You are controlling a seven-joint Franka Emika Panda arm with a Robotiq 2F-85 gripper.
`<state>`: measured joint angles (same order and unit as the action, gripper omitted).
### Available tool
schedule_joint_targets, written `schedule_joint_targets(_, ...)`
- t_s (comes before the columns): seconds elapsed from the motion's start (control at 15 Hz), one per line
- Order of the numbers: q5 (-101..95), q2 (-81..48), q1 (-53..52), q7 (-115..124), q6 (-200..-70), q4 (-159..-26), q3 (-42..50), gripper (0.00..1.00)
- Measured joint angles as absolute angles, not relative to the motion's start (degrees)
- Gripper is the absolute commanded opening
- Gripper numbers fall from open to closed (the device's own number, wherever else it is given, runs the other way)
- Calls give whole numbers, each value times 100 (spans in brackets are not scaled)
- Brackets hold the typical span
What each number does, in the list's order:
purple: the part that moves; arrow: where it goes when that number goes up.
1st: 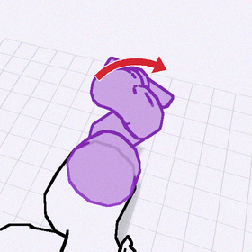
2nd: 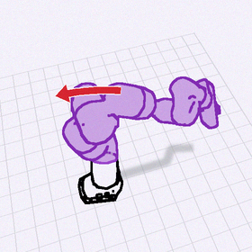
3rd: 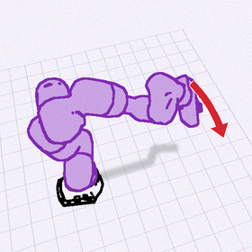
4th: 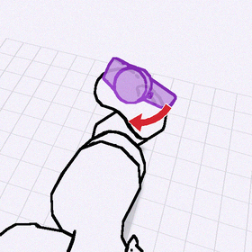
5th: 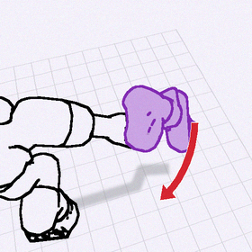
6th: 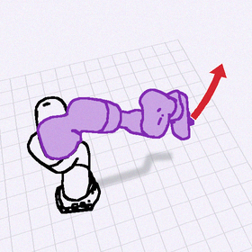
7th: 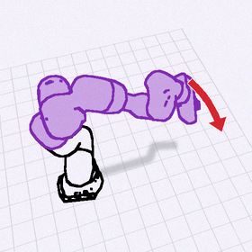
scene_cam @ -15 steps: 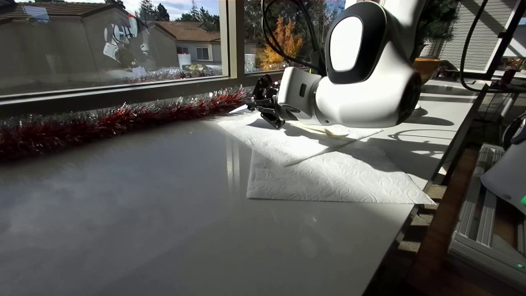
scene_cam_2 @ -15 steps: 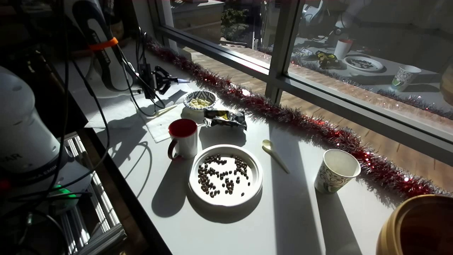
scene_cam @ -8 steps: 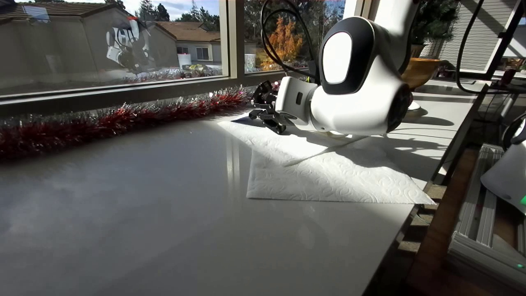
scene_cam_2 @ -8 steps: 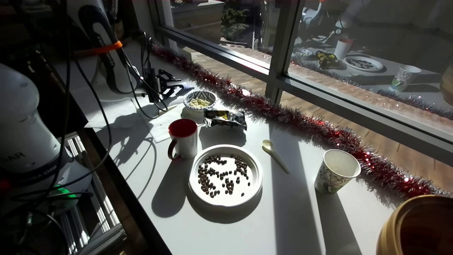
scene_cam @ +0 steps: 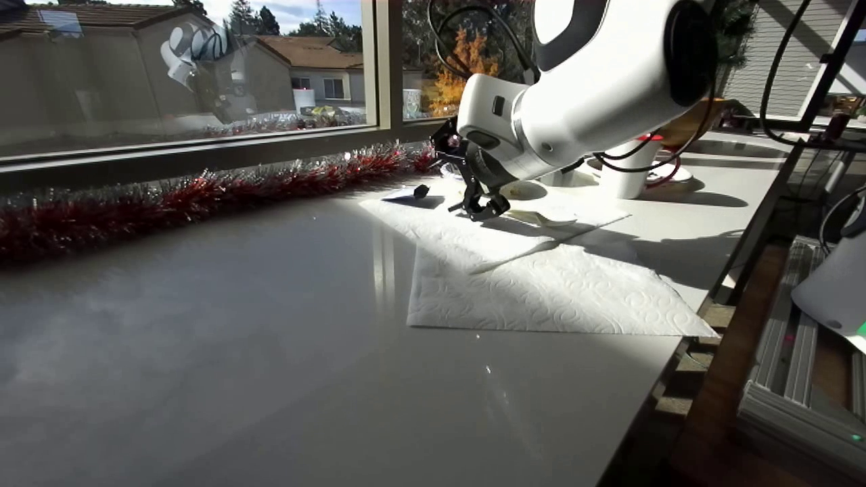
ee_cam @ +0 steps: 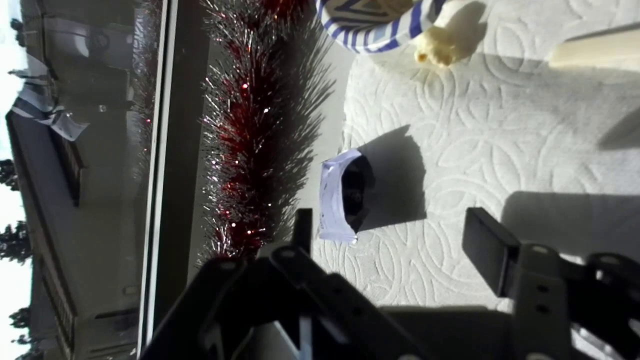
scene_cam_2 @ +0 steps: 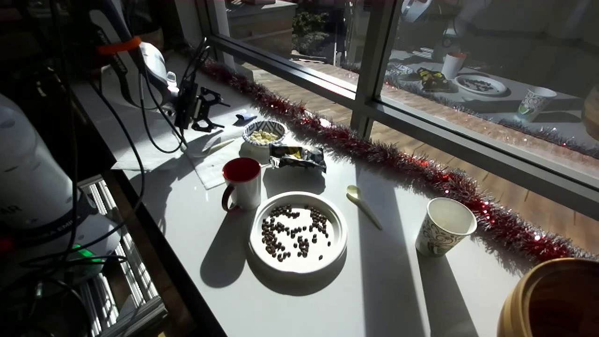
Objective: Move the blue packet to the left side of blue plate
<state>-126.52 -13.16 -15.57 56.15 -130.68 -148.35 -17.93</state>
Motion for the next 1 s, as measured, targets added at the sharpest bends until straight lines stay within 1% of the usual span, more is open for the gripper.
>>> schedule_joint_targets(0.13, -12102, -725, -1465, 5598, -13801, -14985, -1916, 100)
schedule_joint_targets(0.33, -11112, 197, -1448, 5566, -14742, -15200, -1867, 100)
schedule_joint_targets(0.47, -10636, 819, -1435, 5480, -15617, -15370, -1594, 100)
schedule_joint_targets(0.73, -10353, 2002, -1217, 5463, -17147, -15801, -702, 100)
schedule_joint_targets(0.87, -10353, 2329, -857, 5598, -17419, -15805, -471, 100)
schedule_joint_targets(1.0, -10354, 2463, -672, 5697, -17503, -15779, -429, 100)
